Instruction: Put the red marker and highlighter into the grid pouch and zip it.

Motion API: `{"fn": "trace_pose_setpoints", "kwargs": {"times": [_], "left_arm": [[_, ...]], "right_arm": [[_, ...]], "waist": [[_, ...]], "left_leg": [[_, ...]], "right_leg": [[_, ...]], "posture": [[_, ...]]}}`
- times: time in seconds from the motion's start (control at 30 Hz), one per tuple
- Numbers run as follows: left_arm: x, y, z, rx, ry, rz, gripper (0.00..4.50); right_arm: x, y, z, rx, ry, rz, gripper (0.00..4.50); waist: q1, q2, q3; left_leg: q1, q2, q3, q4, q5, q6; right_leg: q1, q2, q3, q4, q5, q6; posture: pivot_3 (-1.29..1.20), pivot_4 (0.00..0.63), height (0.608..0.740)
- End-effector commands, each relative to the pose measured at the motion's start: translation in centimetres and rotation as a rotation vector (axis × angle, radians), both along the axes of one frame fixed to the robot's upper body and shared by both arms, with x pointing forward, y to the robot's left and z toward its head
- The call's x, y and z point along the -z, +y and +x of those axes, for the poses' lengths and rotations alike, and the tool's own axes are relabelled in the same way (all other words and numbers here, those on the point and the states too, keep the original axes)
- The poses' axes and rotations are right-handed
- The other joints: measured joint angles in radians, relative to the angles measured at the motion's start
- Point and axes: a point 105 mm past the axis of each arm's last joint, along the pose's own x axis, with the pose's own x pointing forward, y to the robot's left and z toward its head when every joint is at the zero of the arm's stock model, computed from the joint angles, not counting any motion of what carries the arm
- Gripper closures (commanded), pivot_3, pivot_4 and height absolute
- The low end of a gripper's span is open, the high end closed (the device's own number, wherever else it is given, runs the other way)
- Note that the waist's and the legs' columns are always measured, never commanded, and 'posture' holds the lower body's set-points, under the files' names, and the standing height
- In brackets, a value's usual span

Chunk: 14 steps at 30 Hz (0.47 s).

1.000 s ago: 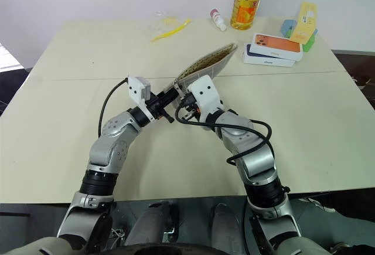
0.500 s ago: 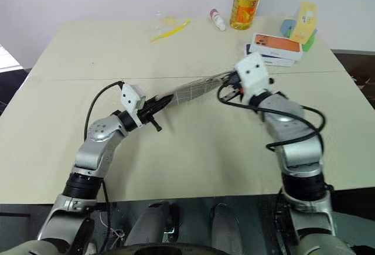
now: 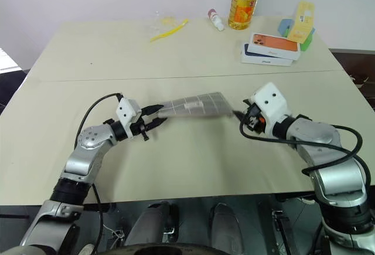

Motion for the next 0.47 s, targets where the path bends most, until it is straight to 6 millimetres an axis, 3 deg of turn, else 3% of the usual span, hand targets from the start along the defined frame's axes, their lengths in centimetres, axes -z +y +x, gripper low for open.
{"fn": "trace_pose_setpoints", "kwargs": {"times": [0.03,0.17,0.3,0.47], "left_arm": [[-0.4,2.9,-0.8,-0.072,0.022,-0.013,1.01],[1.1,7.5,-1.5,-0.262,0.114,-0.027,1.01],[1.5,10.5,-1.5,-0.413,0.149,-0.061,1.01],[1.5,12.1,-1.4,-0.499,0.153,-0.082,1.01]], "right_arm": [[-0.3,-0.5,-1.5,-0.043,-0.033,-0.001,1.12],[0.2,-2.7,-2.2,0.024,-0.018,0.118,1.12],[-0.3,-4.7,-1.6,0.122,-0.052,0.237,1.12],[0.5,-5.5,-1.1,0.158,-0.04,0.274,1.12]], "waist": [[0.002,0.0,0.0],[0.002,0.0,0.0],[0.004,0.0,0.0],[0.003,0.0,0.0]], "left_leg": [[0.0,0.0,0.0,0.0,0.0,0.0],[0.0,0.0,0.0,0.0,-0.001,0.001],[0.0,0.0,-0.001,0.0,-0.001,0.0],[0.0,0.0,-0.001,0.0,-0.001,0.0]], "right_leg": [[0.0,0.0,0.0,-0.001,0.0,0.0],[0.0,-0.001,0.0,-0.001,0.0,0.0],[0.001,-0.003,0.001,-0.002,0.001,-0.002],[0.001,-0.003,0.002,-0.002,0.001,-0.002]], "posture": [[0.0,0.15,0.74],[0.0,0.15,0.74],[0.0,0.15,0.74],[0.0,0.15,0.74]]}}
